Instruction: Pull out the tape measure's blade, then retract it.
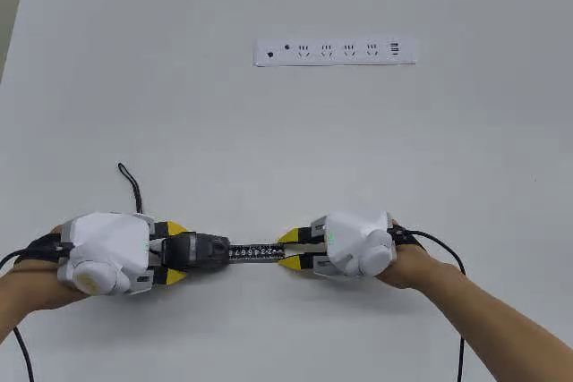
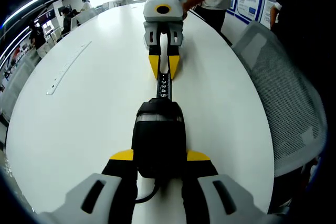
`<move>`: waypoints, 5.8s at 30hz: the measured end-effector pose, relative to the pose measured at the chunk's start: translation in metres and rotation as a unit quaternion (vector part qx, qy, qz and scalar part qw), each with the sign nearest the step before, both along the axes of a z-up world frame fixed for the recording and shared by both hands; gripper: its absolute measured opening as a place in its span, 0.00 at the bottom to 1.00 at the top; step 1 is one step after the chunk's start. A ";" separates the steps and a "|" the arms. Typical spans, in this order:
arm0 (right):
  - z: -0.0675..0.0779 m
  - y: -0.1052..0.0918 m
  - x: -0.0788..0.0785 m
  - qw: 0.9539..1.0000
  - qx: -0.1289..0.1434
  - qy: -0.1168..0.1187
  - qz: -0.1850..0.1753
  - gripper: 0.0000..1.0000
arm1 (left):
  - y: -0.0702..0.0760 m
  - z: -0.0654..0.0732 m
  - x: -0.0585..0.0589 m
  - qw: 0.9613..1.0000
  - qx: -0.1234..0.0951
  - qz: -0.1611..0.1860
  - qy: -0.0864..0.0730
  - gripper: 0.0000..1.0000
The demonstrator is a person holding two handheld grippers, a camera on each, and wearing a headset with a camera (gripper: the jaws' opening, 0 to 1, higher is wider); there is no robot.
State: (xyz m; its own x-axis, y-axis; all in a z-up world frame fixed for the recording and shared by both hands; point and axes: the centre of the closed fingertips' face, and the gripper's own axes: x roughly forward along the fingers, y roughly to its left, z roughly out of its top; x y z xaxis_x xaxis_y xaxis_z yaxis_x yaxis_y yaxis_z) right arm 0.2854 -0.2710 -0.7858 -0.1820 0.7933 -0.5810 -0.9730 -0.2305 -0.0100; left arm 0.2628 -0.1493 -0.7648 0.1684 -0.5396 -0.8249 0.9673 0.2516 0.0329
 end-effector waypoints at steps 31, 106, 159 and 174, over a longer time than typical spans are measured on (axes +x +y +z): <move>-0.001 -0.050 0.010 1.000 -0.015 0.011 -0.018 0.08 | 0.002 0.000 -0.002 1.000 0.004 0.003 0.005 0.28; 0.001 -0.135 0.028 0.998 -0.046 0.017 -0.042 0.08 | -0.004 0.006 0.000 1.000 0.007 -0.010 0.007 0.28; 0.001 -0.151 0.029 0.997 -0.068 0.002 -0.044 0.13 | -0.005 0.004 -0.002 0.999 0.009 -0.030 0.013 0.31; 0.002 -0.156 0.026 0.996 -0.081 -0.001 -0.042 0.22 | -0.007 0.010 0.006 1.000 0.010 -0.029 -0.001 0.42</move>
